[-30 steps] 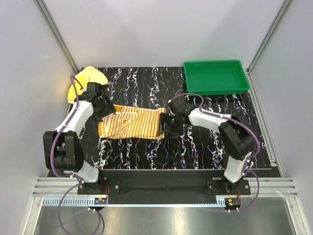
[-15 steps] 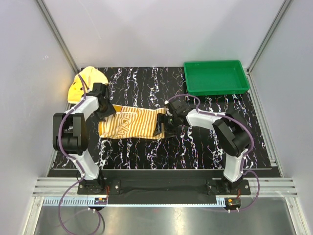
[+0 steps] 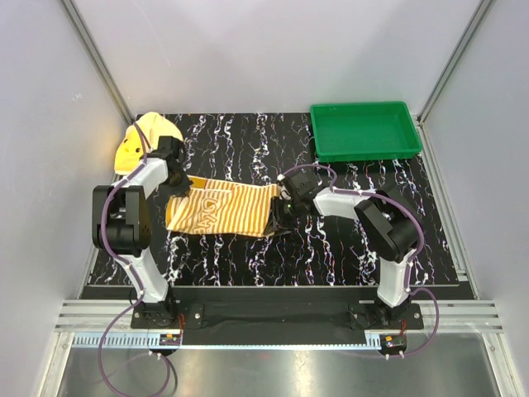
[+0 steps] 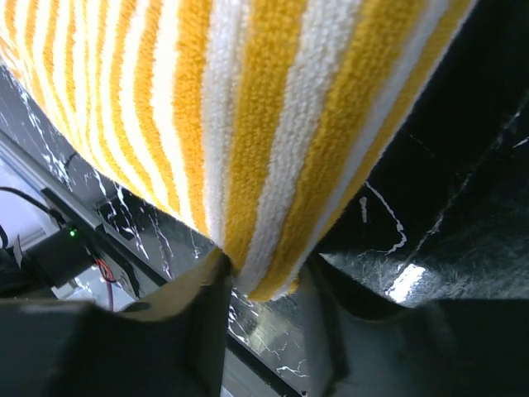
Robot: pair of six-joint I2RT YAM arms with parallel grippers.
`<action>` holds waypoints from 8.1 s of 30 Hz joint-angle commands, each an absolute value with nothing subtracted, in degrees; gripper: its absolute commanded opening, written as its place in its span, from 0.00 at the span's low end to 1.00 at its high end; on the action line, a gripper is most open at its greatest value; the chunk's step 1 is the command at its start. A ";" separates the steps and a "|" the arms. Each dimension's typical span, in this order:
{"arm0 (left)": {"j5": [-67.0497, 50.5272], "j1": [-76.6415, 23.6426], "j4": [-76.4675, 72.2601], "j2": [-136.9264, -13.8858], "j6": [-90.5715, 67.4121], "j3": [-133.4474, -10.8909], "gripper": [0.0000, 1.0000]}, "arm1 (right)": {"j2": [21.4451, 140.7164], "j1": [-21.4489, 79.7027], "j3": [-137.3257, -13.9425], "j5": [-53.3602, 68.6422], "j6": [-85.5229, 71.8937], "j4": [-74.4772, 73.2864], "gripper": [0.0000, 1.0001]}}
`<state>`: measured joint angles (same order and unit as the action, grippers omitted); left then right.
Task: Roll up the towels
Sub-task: Fold the towel, then roll the towel
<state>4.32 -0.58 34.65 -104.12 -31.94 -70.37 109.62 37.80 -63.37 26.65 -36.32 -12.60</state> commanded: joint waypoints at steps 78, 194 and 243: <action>4.31 -5.34 32.25 -95.46 -36.65 -58.63 0.29 | 101.27 21.80 -52.74 19.89 -26.90 -22.21 0.17; -18.98 -38.32 -11.59 -80.24 -75.40 -31.30 0.00 | 69.86 15.20 -34.54 37.88 -54.49 6.76 0.99; -7.49 -27.68 25.73 -72.61 -52.75 -42.78 0.69 | 101.08 33.39 -52.73 25.50 -39.48 -2.67 0.33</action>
<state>-17.02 -26.57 14.96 -76.49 -60.95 -38.02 104.71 32.32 -49.80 28.86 -44.69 10.63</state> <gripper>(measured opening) 0.688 0.338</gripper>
